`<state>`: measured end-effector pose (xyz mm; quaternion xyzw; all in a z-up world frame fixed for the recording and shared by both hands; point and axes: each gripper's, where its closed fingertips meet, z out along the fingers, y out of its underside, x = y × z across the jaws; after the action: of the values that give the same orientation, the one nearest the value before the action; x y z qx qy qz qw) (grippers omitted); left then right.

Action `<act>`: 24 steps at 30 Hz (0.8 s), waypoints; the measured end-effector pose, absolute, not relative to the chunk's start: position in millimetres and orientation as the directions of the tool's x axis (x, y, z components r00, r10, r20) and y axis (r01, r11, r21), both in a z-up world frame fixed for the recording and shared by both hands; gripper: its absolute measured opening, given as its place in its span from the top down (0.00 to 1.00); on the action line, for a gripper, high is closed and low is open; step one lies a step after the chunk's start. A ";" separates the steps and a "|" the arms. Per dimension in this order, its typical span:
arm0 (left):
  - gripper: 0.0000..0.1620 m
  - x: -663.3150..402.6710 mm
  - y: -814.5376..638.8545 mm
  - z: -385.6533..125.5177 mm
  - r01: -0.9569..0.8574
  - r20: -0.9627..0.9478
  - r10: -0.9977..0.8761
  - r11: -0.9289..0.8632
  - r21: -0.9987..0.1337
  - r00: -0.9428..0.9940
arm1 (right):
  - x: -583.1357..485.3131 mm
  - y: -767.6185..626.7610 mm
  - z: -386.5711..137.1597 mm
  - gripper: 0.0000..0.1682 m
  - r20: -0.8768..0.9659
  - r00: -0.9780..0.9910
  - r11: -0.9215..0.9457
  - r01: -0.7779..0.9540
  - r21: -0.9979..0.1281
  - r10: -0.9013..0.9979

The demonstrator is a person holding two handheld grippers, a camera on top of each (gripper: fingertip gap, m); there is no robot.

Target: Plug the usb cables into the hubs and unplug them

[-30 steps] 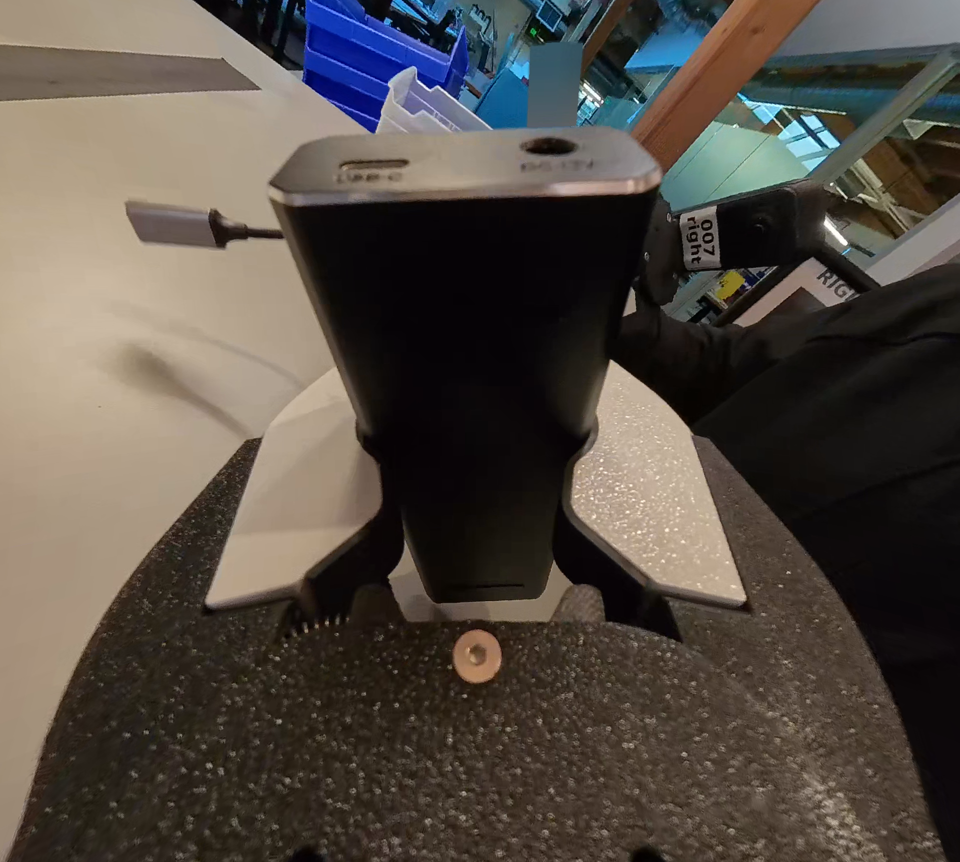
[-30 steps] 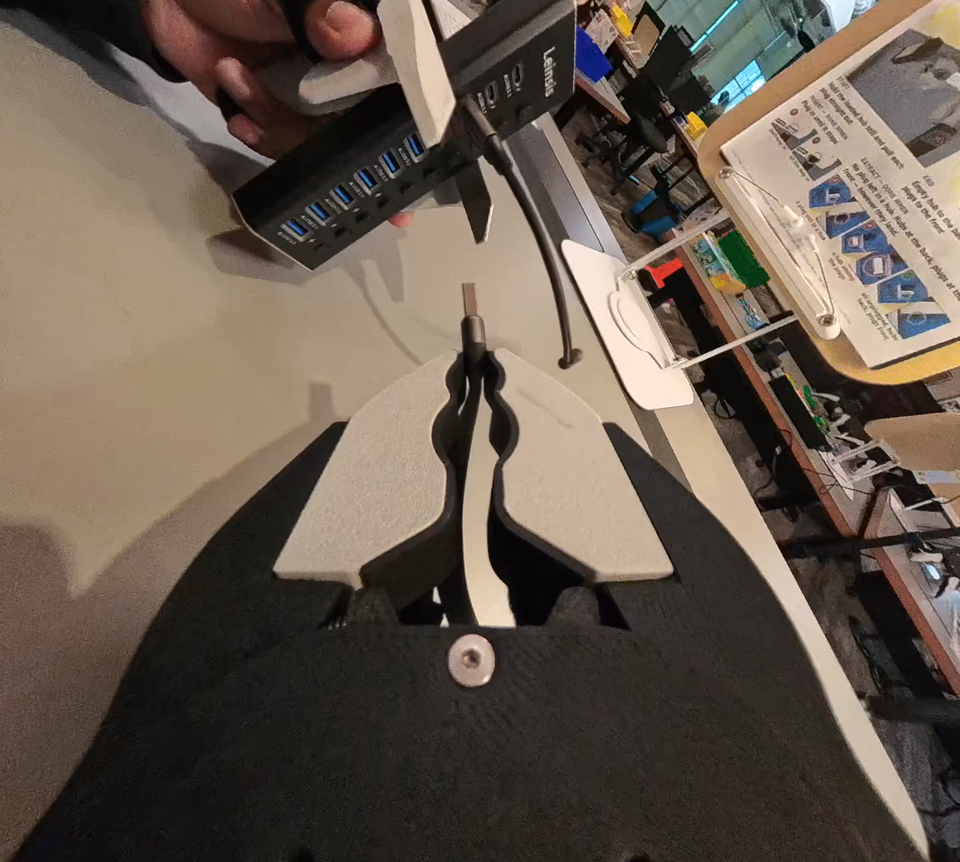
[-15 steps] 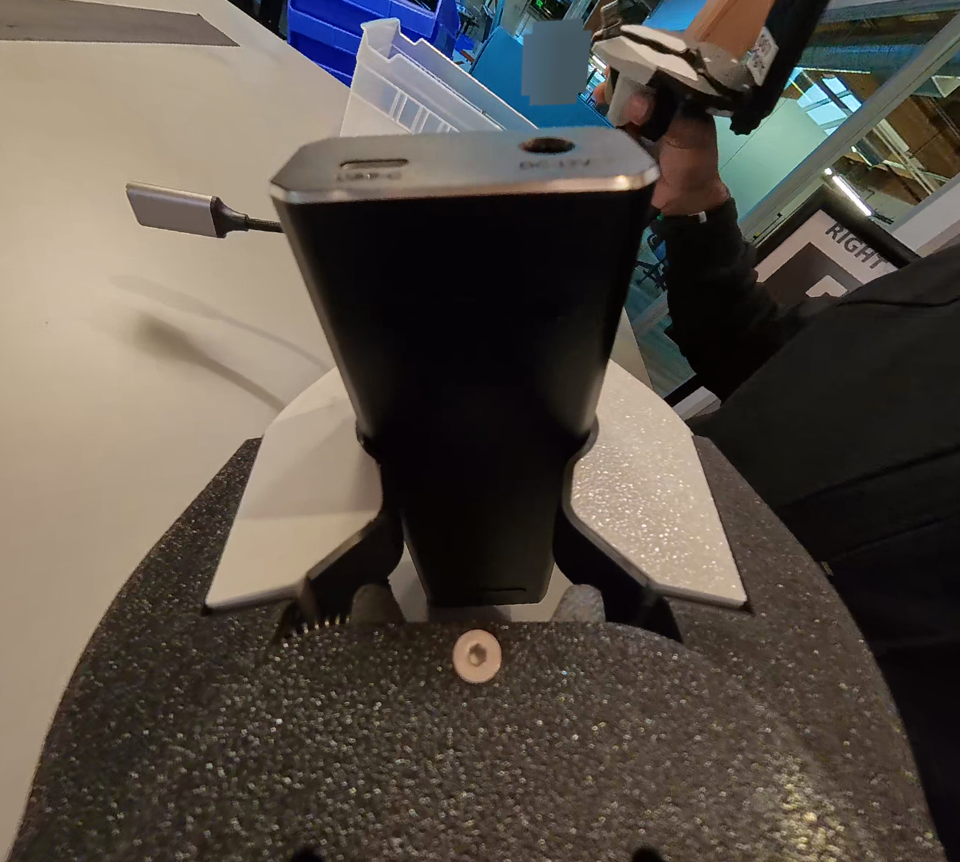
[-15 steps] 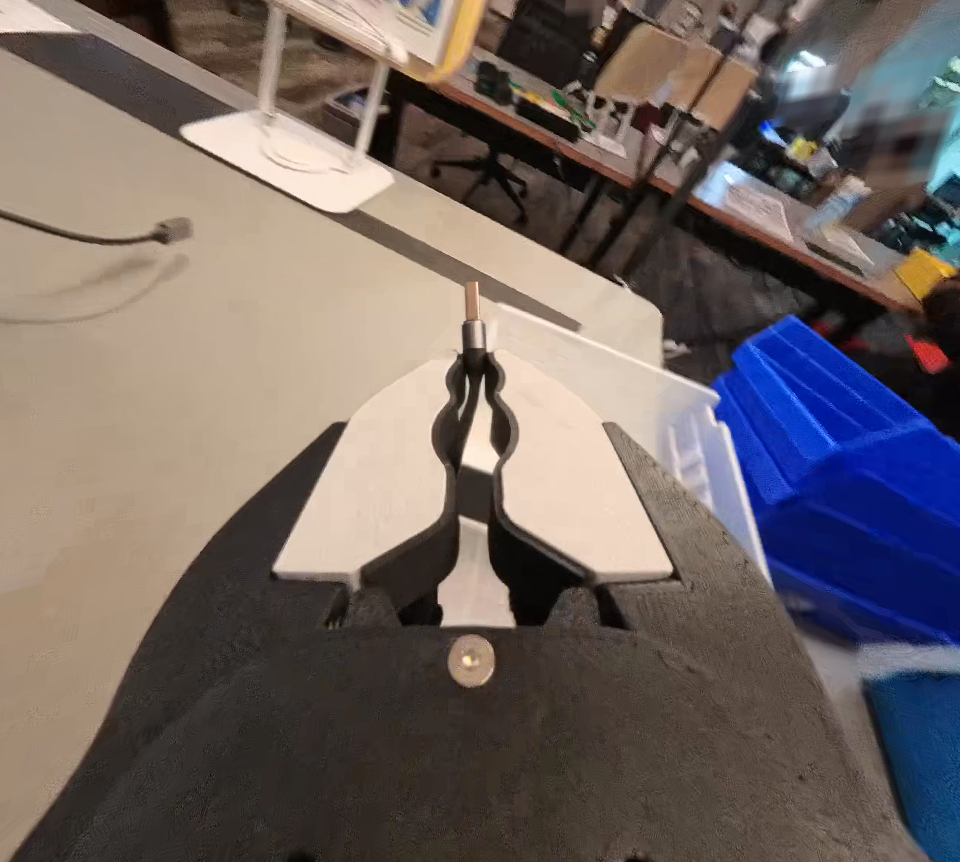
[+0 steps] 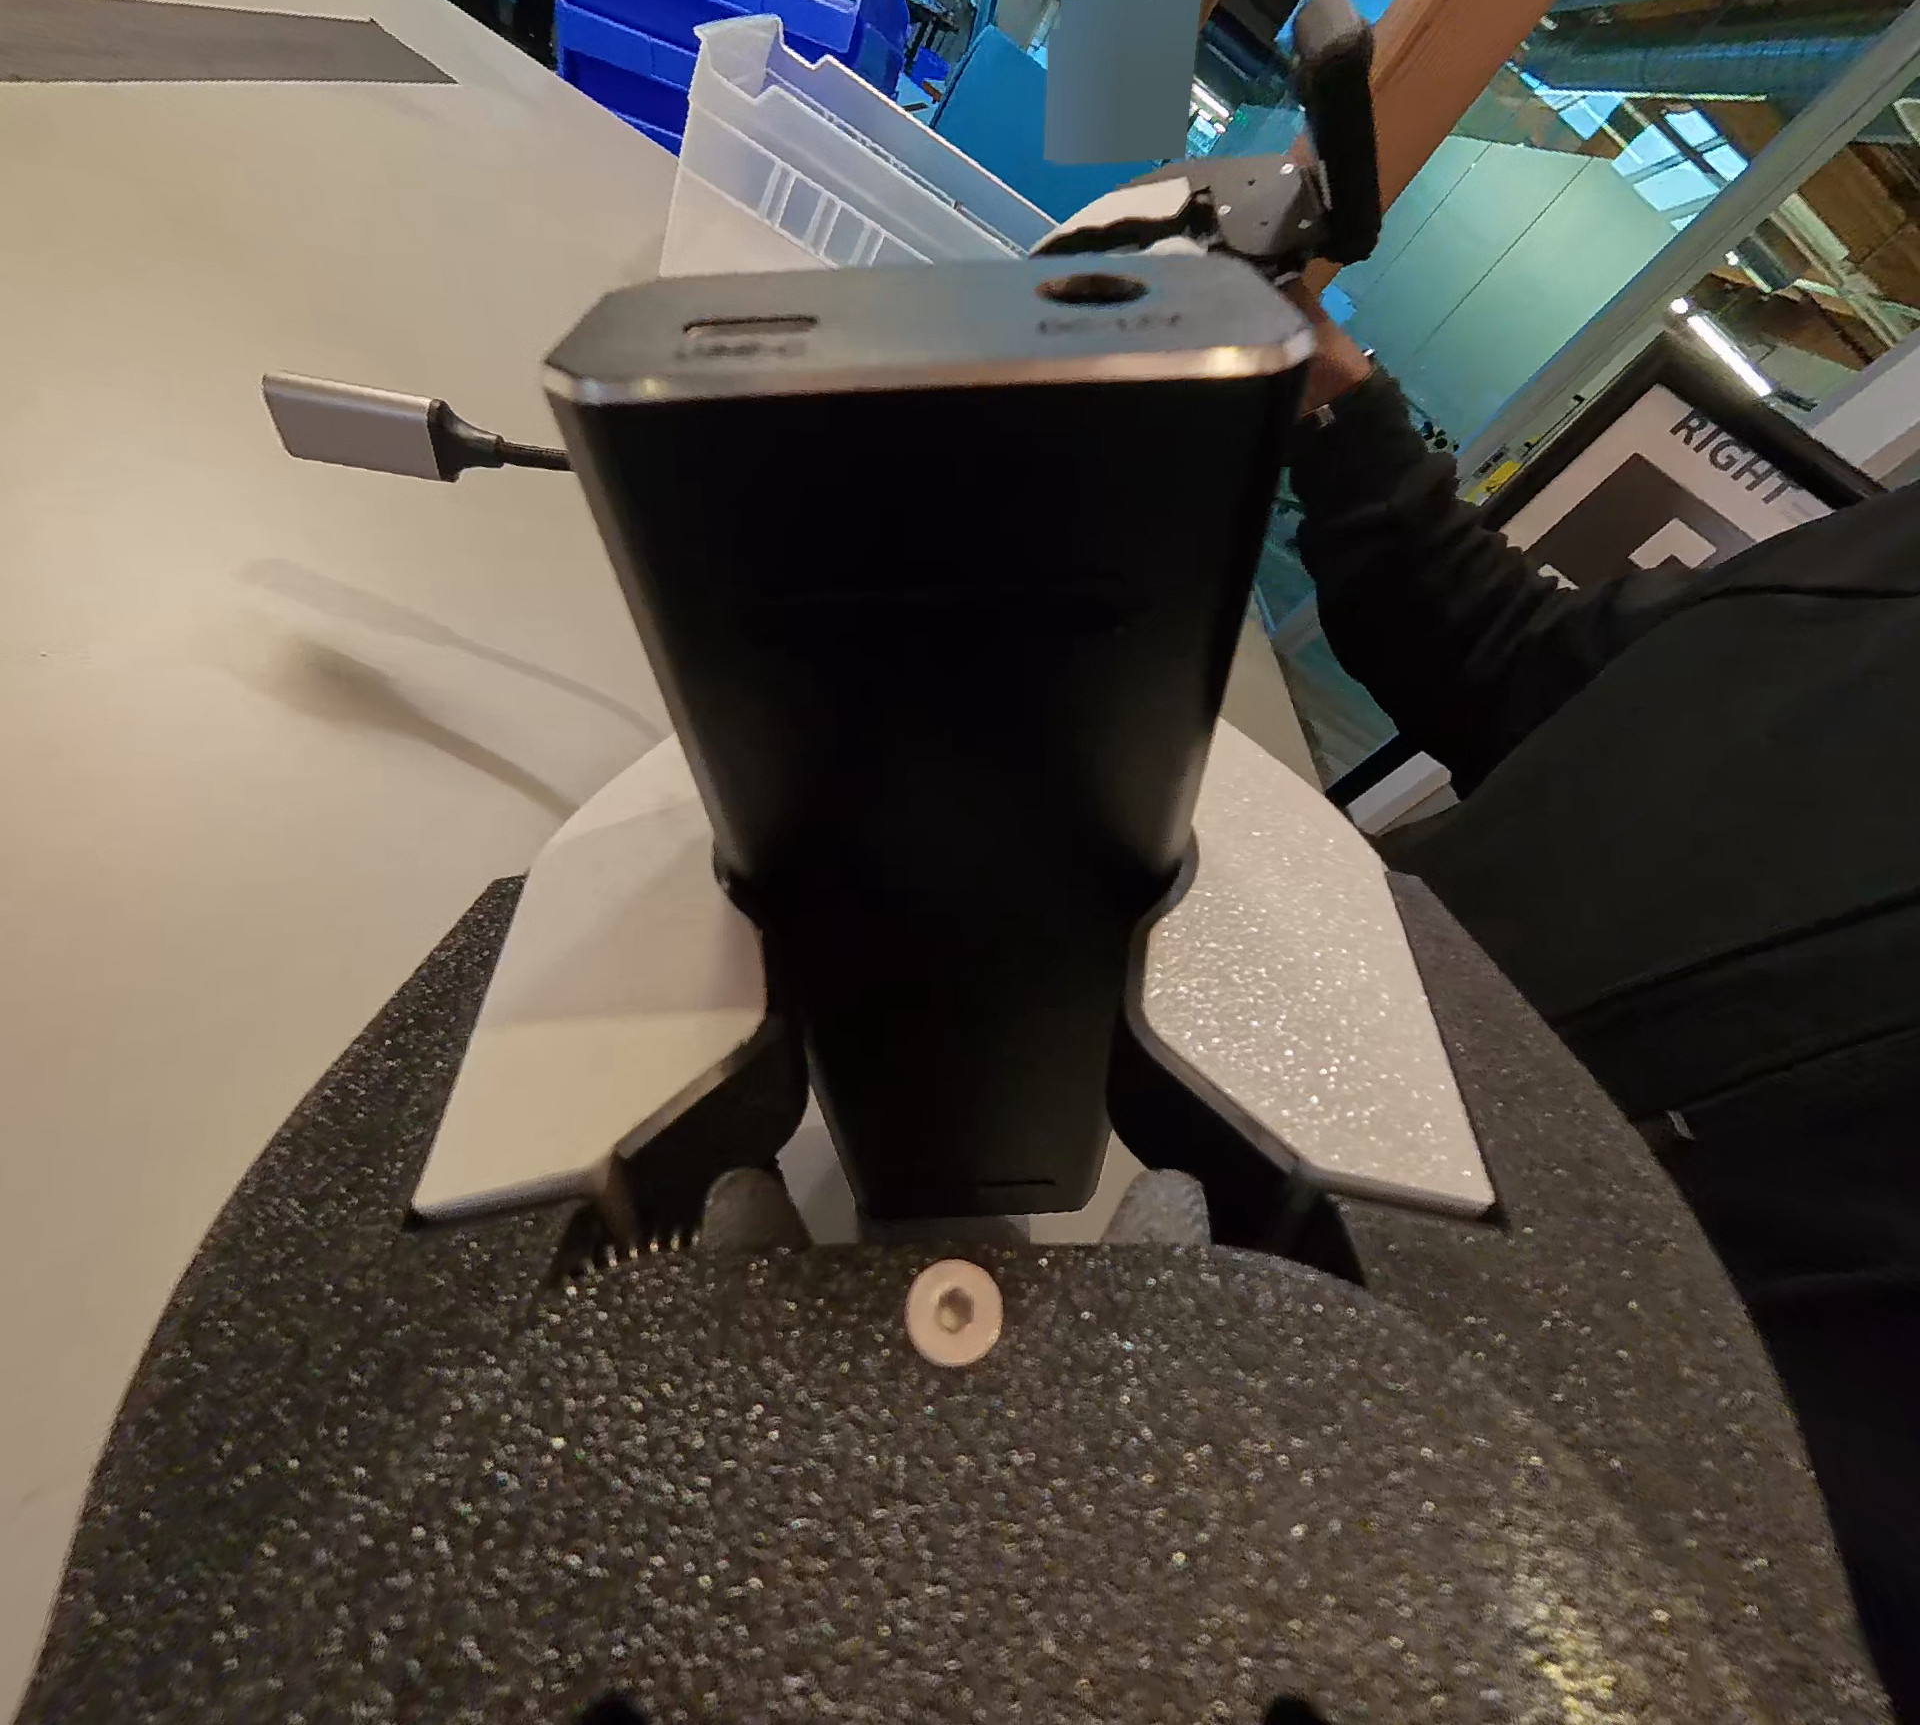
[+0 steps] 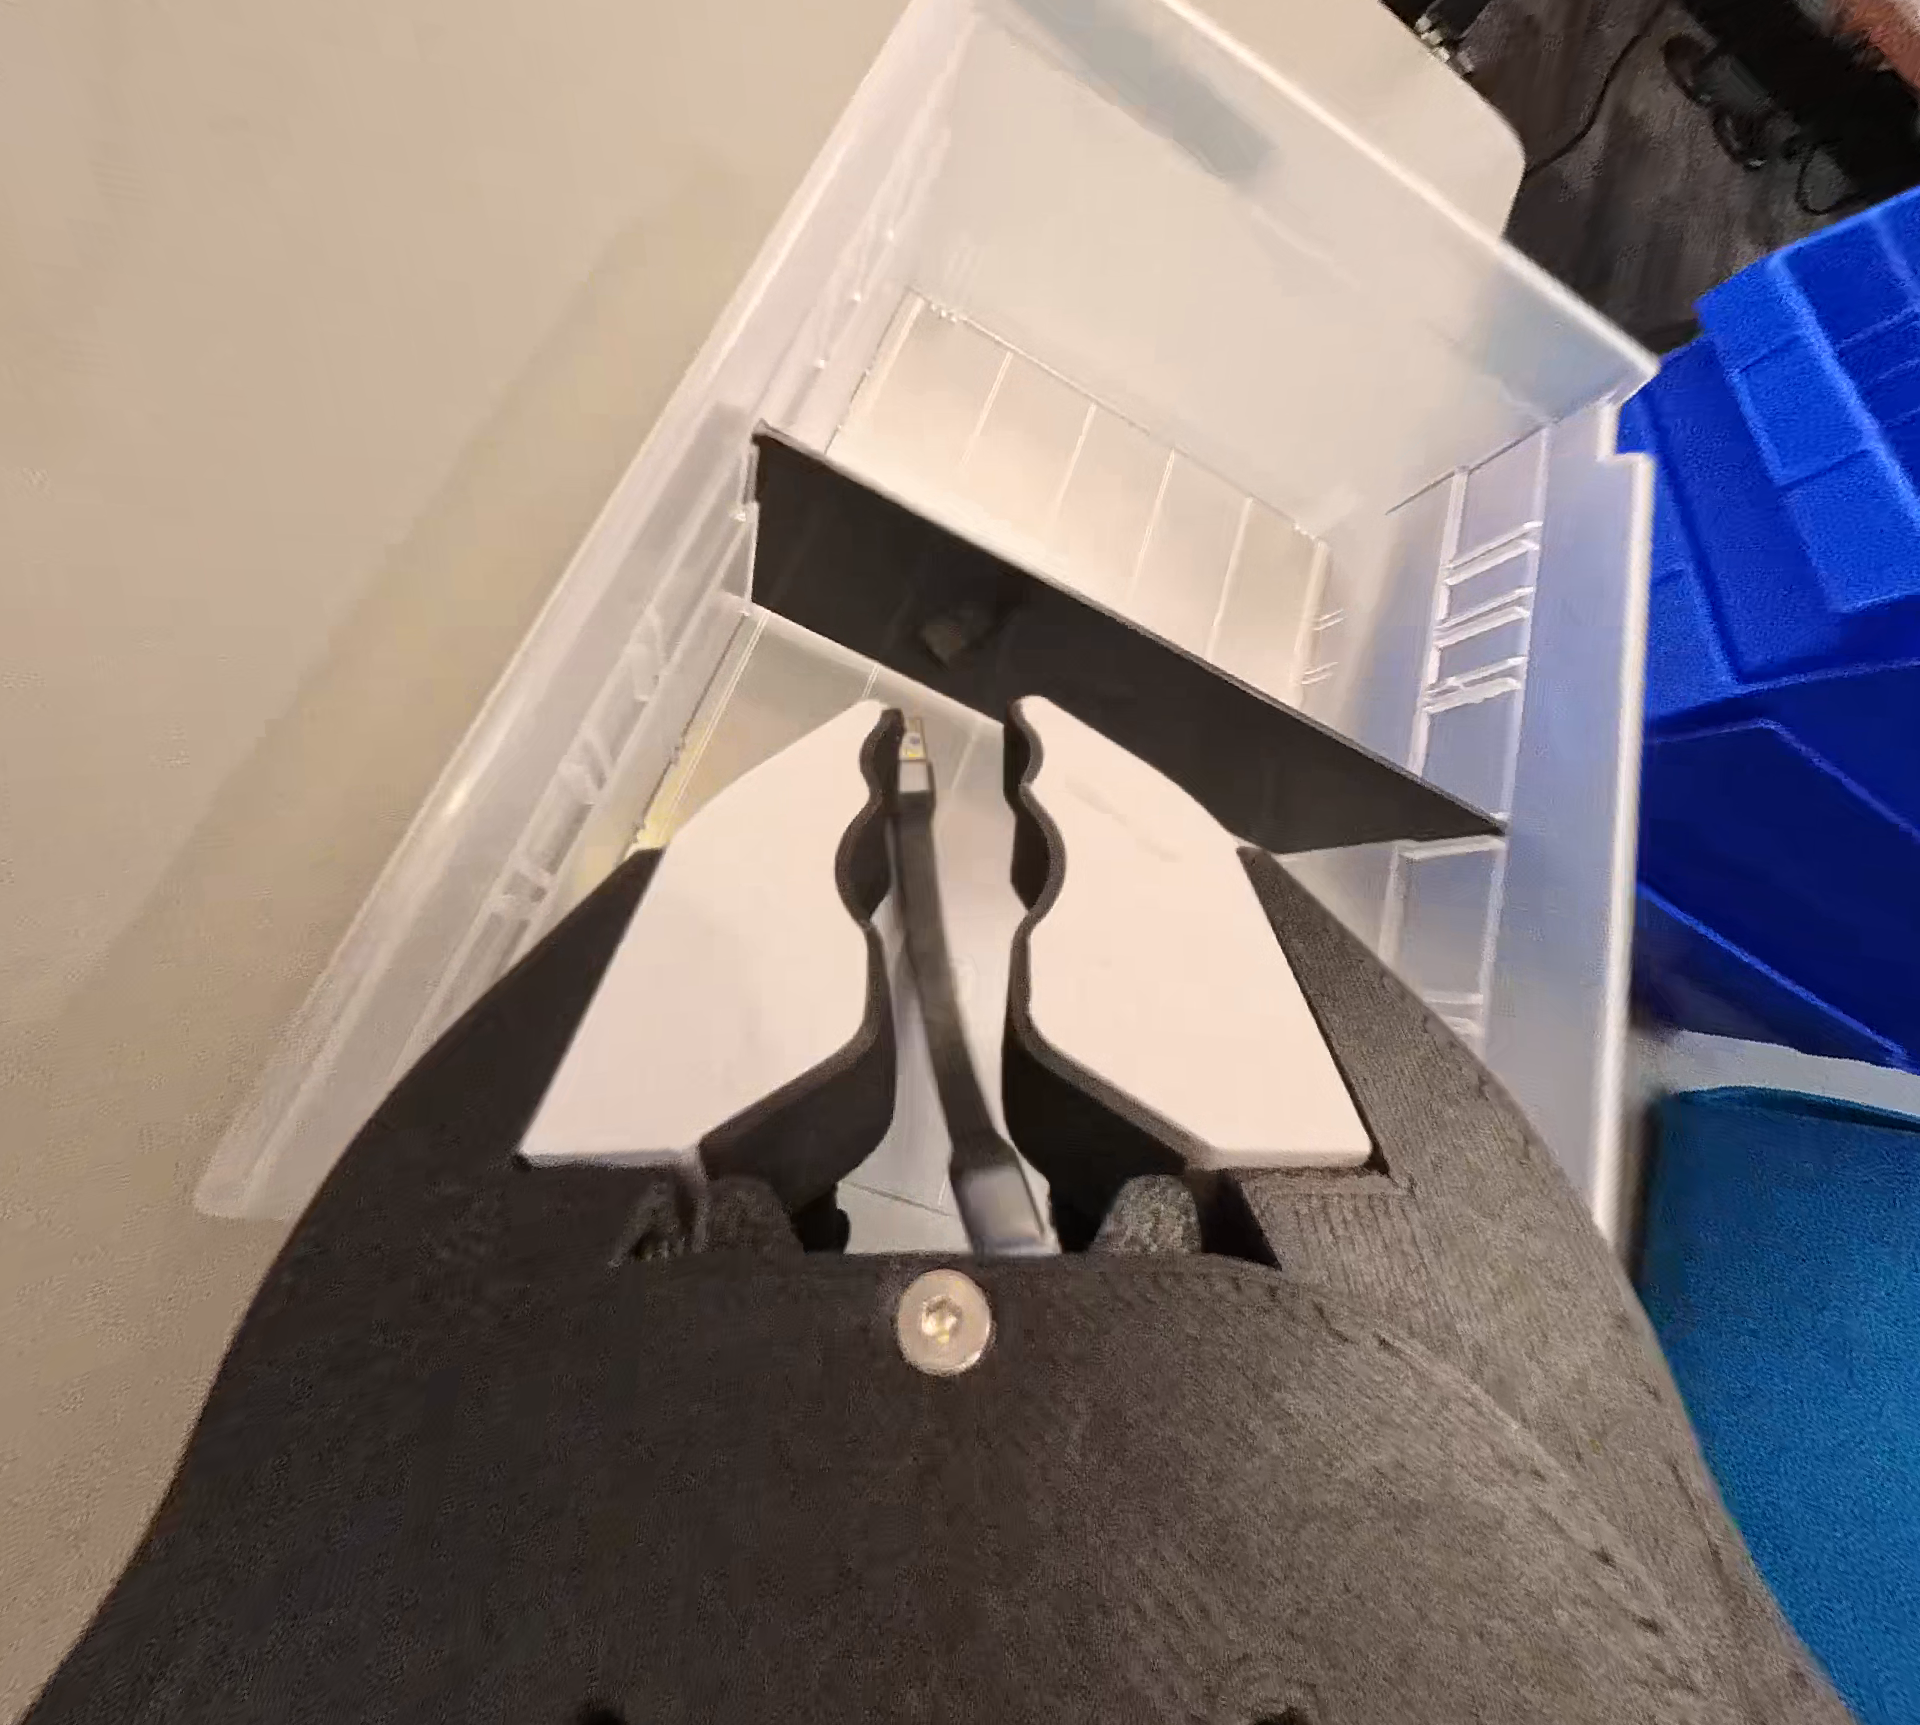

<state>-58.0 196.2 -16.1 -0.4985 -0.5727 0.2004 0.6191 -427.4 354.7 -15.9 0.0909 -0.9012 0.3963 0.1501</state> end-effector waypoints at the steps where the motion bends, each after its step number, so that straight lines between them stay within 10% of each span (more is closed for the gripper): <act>1: 0.56 -57.7 195.5 -16.0 0.324 0.497 0.829 0.411 -0.852 0.257 | -428.9 355.2 -8.4 0.88 0.370 -0.928 0.667 -0.295 -0.685 -0.030; 16: 0.56 -57.2 195.4 -9.3 0.277 -0.063 0.986 -0.105 -0.955 0.155 | -152.6 241.7 16.4 0.86 0.278 -0.792 0.209 -0.449 -0.869 -0.543; 24: 0.56 -55.8 199.8 -19.6 0.307 -0.123 0.971 -0.183 -0.934 0.204 | -65.6 206.3 5.6 0.77 0.487 -0.554 -0.035 -0.635 -0.772 -0.675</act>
<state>-55.8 199.8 -19.6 -0.6564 -0.4869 0.4009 0.4139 -65.6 206.3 5.6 0.4716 -0.6943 0.5433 -0.0187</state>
